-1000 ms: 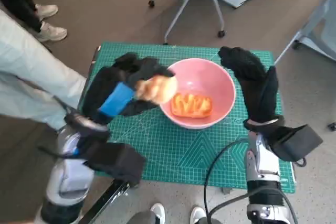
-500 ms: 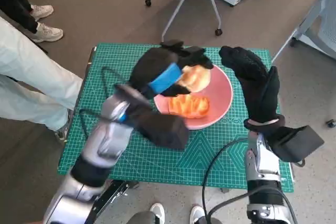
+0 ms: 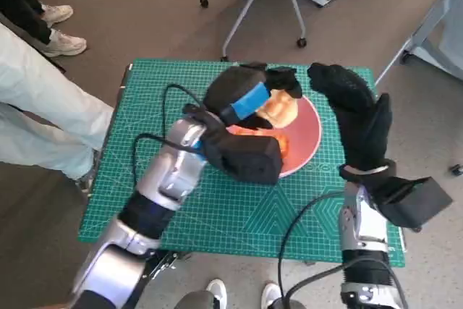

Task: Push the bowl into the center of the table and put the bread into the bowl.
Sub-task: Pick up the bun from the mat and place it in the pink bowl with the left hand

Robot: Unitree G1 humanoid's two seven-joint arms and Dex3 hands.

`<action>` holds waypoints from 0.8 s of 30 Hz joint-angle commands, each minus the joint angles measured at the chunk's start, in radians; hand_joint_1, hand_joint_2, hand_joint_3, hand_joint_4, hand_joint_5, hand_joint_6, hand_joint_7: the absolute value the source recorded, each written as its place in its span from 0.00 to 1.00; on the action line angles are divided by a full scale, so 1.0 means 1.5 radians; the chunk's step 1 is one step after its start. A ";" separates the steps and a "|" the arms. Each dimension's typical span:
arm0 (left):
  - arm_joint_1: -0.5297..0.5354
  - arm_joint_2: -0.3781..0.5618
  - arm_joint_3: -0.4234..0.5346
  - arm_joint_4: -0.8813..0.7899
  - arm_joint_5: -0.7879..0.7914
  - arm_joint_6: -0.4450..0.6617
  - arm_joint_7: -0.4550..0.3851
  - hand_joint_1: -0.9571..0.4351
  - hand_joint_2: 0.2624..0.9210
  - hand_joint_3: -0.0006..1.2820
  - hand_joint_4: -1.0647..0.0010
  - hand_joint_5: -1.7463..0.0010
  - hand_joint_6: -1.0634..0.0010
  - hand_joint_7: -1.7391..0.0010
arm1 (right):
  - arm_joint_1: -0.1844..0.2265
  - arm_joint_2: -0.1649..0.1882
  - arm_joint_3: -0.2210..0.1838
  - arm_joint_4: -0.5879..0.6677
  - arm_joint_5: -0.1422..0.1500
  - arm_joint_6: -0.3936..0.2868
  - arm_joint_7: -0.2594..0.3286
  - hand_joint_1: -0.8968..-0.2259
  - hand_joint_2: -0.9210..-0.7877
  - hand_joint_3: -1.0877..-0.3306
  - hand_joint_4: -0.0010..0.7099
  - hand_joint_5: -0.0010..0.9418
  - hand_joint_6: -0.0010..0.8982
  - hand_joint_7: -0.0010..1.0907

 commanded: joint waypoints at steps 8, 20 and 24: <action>-0.033 0.023 0.000 0.033 -0.050 0.029 -0.153 0.43 1.00 0.02 0.90 1.00 0.71 0.99 | 0.029 -0.005 -0.008 -0.021 -0.004 0.012 -0.014 0.35 0.00 0.43 0.24 0.00 0.11 0.46; -0.024 0.045 0.067 -0.027 -0.149 0.093 -0.237 0.41 1.00 0.02 1.00 1.00 0.80 1.00 | 0.027 -0.010 -0.009 -0.041 -0.010 0.024 -0.031 0.35 0.00 0.44 0.25 0.00 0.12 0.46; -0.008 0.060 0.102 -0.083 -0.187 0.110 -0.250 0.40 1.00 0.02 1.00 1.00 0.81 1.00 | 0.027 -0.013 -0.008 -0.054 -0.011 0.029 -0.037 0.36 0.00 0.44 0.25 0.00 0.12 0.46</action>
